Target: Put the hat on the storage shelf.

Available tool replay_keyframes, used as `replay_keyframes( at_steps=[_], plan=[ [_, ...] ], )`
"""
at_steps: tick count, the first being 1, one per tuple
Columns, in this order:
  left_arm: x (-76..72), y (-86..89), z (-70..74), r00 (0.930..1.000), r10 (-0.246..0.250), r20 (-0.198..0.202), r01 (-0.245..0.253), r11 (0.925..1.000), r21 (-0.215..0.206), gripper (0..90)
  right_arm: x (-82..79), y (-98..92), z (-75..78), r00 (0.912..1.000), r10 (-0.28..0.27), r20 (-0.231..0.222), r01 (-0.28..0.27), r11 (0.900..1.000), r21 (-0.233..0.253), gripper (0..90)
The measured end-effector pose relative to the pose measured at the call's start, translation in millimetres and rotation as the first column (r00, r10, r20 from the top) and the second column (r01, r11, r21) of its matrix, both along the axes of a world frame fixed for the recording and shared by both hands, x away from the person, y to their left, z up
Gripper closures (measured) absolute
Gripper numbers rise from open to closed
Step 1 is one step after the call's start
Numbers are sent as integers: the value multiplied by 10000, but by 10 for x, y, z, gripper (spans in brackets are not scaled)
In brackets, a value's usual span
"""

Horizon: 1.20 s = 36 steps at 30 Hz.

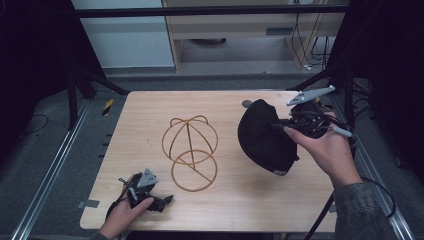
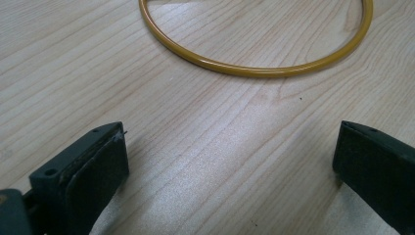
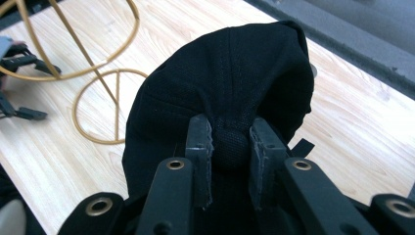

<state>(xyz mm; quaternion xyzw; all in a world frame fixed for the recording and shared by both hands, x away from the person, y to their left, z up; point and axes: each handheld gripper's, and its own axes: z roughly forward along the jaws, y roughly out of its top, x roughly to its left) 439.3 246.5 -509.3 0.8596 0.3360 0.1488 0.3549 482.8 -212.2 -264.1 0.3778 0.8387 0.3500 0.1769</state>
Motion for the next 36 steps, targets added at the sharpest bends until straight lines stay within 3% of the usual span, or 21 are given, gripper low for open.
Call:
replay_keyframes(
  at_steps=[26, 36],
  plan=[
    [0, 0, 1, 10000, -4, -4, 4, 10000, 8, 0, -128, 229, 317, 9941, 826, 704, -876, 9936, 708, 742],
    [-3, 1, 2, 10000, -3, -18, 4, 10000, 25, 0, -233, 363, 480, 9871, 1176, 1086, -1251, 9900, 648, 742]
  ],
)
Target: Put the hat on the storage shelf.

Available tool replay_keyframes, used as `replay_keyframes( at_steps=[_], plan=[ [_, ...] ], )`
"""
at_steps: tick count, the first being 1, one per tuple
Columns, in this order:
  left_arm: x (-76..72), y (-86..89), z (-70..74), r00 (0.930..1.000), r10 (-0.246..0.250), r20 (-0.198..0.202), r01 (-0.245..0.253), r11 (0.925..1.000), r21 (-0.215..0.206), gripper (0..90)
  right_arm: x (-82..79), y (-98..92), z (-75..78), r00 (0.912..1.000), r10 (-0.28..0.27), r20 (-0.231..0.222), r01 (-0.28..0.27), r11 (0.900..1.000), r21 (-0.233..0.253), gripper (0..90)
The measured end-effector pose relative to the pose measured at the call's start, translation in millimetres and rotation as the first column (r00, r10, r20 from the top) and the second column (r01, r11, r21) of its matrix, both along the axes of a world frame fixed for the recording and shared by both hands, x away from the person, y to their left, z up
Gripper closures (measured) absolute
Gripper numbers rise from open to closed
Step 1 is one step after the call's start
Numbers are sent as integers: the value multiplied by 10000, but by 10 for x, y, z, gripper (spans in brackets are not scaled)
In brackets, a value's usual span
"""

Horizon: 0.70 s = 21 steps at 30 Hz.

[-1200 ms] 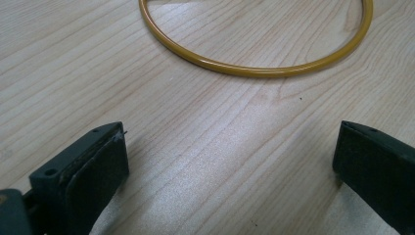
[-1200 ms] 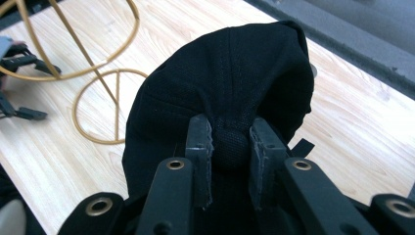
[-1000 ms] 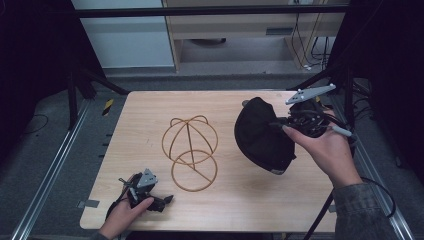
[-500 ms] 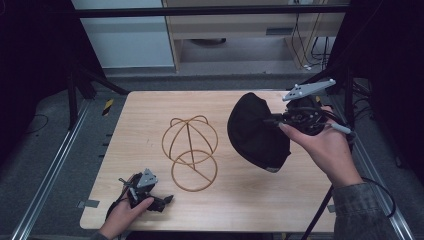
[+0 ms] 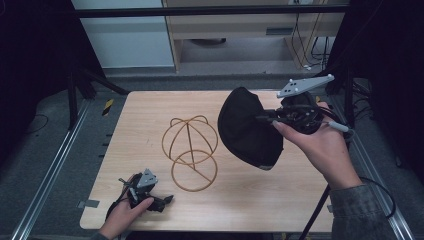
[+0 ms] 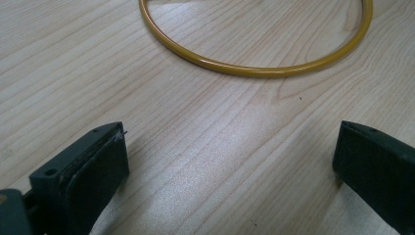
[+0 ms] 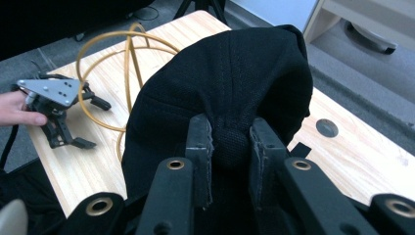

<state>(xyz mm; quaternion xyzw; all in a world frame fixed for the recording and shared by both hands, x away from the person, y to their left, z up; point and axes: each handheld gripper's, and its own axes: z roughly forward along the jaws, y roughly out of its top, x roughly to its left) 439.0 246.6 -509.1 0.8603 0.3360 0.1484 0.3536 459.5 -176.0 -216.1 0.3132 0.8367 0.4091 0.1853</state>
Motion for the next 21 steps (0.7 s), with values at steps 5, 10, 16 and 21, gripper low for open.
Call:
replay_keyframes(
  at_steps=[5, 10, 16, 21],
  plan=[
    [0, 0, 0, 10000, -2, -2, 2, 10000, 3, 0, -39, 53, 79, 9997, 200, 157, -203, 9997, 164, 743],
    [0, 0, 0, 10000, -1, -1, 1, 10000, 1, 0, -82, 137, 145, 9986, 453, 274, -464, 9981, 408, 743],
    [0, -1, -1, 10000, 17, 5, -17, 10000, -14, 0, -132, 301, 224, 9953, 860, 447, -878, 9954, 391, 744],
    [0, -1, 0, 10000, 17, -2, -17, 10000, -16, 0, -132, 423, 243, 9932, 1065, 466, -1078, 9938, 262, 744]
  ],
)
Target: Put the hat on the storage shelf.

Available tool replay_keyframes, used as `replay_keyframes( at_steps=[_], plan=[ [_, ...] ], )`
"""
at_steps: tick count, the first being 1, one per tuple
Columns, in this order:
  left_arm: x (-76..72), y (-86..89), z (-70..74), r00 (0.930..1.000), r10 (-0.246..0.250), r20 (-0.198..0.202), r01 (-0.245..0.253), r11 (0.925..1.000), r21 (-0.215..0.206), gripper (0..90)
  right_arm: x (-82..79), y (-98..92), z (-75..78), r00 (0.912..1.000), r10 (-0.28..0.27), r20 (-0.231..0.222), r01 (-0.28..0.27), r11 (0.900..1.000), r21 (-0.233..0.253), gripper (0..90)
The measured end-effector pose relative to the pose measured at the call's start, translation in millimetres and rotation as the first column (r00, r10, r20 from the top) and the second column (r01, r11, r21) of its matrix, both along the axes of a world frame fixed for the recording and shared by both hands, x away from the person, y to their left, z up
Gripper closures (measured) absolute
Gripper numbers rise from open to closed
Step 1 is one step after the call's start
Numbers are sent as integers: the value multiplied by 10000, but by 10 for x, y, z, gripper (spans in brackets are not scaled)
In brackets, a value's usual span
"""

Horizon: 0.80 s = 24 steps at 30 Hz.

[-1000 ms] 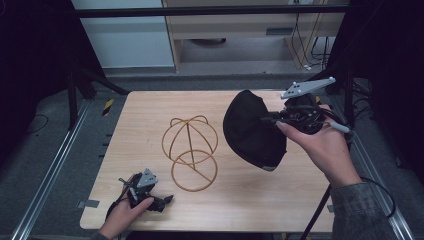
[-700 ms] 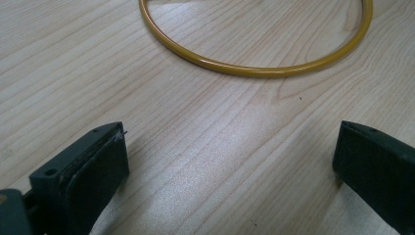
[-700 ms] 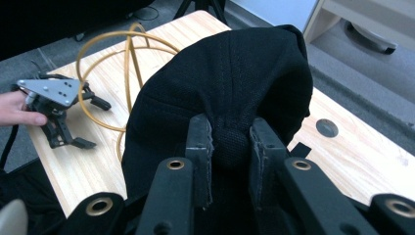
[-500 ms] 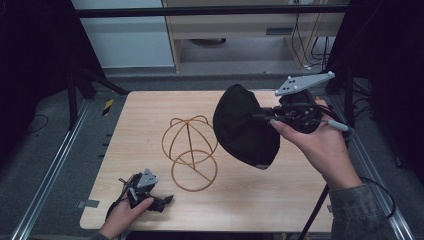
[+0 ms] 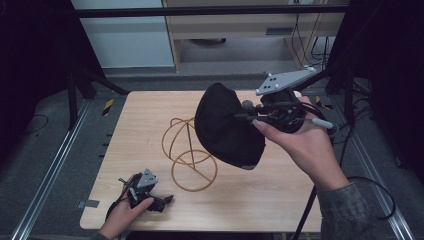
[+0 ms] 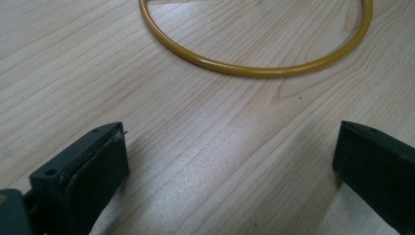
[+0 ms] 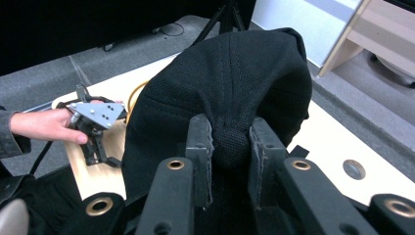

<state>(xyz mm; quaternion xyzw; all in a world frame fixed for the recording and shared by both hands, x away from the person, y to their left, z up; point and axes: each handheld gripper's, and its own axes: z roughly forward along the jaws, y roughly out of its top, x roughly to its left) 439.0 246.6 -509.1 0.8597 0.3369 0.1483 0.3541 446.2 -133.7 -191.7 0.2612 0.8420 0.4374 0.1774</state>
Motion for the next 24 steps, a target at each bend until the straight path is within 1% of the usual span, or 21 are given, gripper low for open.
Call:
replay_keyframes(
  at_steps=[6, 13, 17, 24],
  plan=[
    [1, 1, 0, 10000, -3, 10, 3, 10000, 12, 0, 8, 97, 31, 9997, 247, -15, -246, 9996, 162, 744],
    [1, 1, 0, 10000, -4, 14, 4, 10000, 13, 0, 14, 173, 61, 9993, 383, -35, -381, 9988, 300, 744],
    [1, 1, 0, 10000, -2, 14, 2, 10000, 11, 0, 30, 222, 78, 9987, 499, -60, -496, 9977, 472, 744],
    [1, 1, 1, 10000, -14, 0, 14, 10000, 13, 0, 49, 311, 109, 9981, 618, -75, -614, 9972, 416, 744]
  ],
)
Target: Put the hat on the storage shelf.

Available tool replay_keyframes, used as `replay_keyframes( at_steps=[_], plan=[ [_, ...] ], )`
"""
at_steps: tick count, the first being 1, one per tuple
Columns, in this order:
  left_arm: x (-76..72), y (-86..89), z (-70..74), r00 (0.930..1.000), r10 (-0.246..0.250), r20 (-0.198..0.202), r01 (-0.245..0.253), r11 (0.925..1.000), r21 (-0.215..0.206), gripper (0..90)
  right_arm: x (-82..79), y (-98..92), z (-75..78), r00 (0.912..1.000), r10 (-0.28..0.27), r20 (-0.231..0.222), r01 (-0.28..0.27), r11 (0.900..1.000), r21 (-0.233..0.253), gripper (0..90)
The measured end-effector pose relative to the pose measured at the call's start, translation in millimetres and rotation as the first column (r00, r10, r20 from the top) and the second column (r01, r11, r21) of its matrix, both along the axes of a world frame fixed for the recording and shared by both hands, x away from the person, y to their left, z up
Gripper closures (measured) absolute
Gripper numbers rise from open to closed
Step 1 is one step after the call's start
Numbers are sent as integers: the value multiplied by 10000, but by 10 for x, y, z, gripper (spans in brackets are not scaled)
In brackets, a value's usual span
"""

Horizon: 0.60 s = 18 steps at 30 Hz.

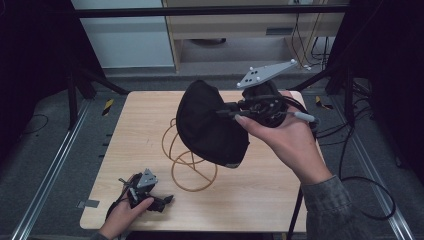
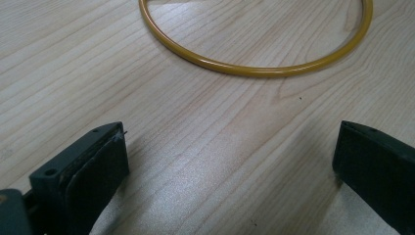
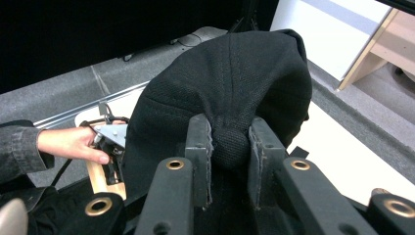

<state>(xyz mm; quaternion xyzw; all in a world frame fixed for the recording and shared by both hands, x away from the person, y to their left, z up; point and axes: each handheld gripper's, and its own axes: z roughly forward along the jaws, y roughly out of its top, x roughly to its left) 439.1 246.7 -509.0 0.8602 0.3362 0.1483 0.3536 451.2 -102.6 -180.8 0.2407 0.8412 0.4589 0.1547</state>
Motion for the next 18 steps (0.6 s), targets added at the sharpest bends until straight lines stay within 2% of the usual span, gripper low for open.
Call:
replay_keyframes(
  at_steps=[11, 18],
  plan=[
    [-1, 0, 0, 10000, 6, 1, -6, 10000, -5, 0, 70, 236, 105, 9995, 312, -2, -312, 9993, -202, 744],
    [-3, -1, -1, 10000, 17, 13, -17, 10000, -9, 0, 155, 338, 97, 9994, 326, -86, -330, 9985, -438, 744]
  ],
)
